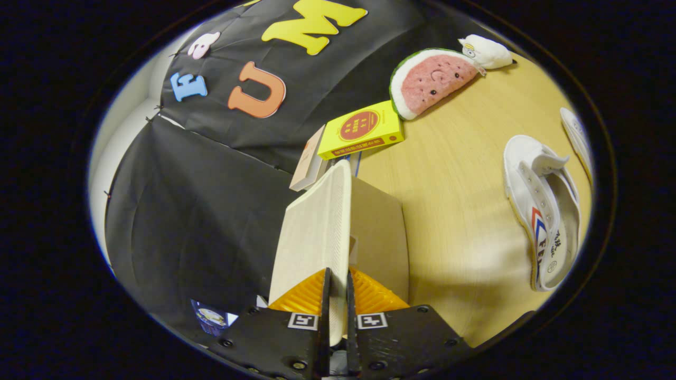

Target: Open the storage box then place both shoes into the box .Put the left shoe in first, then the right shoe, with the right side of both shoes facing outward in a uniform manner.

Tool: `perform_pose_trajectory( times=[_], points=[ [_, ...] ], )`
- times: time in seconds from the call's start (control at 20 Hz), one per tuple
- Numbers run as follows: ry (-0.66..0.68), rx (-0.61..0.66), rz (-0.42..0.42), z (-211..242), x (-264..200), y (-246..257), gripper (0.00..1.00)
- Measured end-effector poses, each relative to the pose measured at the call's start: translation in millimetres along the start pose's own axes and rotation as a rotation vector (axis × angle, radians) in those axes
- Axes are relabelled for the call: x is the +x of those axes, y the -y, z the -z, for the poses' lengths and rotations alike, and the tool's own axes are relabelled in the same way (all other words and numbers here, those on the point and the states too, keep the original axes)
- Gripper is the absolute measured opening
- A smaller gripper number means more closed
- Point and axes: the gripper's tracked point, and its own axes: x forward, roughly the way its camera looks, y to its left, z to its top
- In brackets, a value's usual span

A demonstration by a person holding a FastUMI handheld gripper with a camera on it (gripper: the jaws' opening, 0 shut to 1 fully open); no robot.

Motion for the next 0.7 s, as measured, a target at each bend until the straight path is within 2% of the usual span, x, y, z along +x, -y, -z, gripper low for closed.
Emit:
perform_pose_trajectory(
  times=[0.05, 0.1, 0.25, 0.4, 0.7],
  points=[
    [-0.009, -0.020, 0.015, 1.1, -2.3, -1.4, 0.04],
    [-0.011, -0.048, 0.026, 1.1, -2.6, -3.5, 0.01],
    [-0.018, -0.091, 0.055, -0.2, -6.2, -11.3, 0.00],
    [-0.007, -0.118, 0.042, -10.2, -18.2, -37.7, 0.00],
    [0.016, -0.318, -0.020, -20.3, -31.5, -133.9, 0.00]
  ],
)
